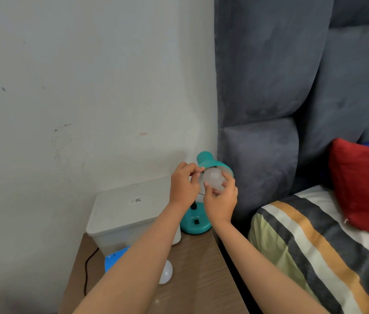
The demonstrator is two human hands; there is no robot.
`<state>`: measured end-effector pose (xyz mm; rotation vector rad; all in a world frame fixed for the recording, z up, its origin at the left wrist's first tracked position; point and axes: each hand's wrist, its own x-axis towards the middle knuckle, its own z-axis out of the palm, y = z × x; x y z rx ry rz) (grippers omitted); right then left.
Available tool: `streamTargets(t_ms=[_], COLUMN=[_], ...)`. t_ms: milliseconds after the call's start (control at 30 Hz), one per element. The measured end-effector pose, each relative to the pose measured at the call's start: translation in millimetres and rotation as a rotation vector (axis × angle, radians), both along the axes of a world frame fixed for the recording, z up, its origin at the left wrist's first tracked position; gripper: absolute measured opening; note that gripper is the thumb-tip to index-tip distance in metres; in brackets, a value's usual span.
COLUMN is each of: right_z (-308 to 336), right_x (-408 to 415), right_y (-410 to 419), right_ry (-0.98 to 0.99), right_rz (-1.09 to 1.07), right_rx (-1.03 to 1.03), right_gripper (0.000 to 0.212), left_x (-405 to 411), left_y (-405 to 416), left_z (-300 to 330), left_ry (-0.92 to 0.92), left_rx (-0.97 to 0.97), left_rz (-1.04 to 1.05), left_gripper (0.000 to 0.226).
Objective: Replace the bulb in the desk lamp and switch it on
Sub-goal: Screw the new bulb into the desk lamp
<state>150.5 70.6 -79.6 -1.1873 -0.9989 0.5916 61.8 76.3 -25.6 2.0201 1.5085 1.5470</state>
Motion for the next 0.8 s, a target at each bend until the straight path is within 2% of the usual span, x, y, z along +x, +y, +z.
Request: streamTargets(t_ms=[167, 300, 400, 467, 600, 700, 800], right_z=[-2.5, -3.1, -0.2, 0.1, -1.4, -2.1, 0.2], right_x=[-3.4, -3.2, 0.2, 0.6, -6.0, -7.8, -4.3], right_y=[0.5, 1.0, 1.3, 1.4, 0.6, 1.2, 0.3], right_ry=[-0.026, -0.043, 0.061, 0.109, 0.059, 0.023, 0.106], right_rz=[-0.014, -0.014, -0.016, -0.004, -0.025, -0.046, -0.034], right_rx=[0.048, 0.047, -0.024, -0.048, 0.003, 0.015, -0.057], right_gripper=[0.061, 0.052, 0.05, 0.053, 0.064, 0.055, 0.051], left_x=[0.2, -0.8, -0.6, -0.5, 0.7, 0.2, -0.9], left_y=[-0.4, -0.1, -0.8, -1.4, -1.9, -1.8, -1.8], left_z=[-1.8, -0.8, -1.6, -2.6, -3.9, -3.7, -3.4], left_ry=[-0.003, -0.011, -0.003, -0.009, -0.013, -0.016, -0.003], left_rx=[0.007, 0.006, 0.007, 0.007, 0.006, 0.01, 0.011], left_rz=[0.0, -0.001, -0.002, -0.002, -0.002, 0.004, -0.004], left_gripper=[0.02, 0.019, 0.019, 0.02, 0.02, 0.02, 0.02])
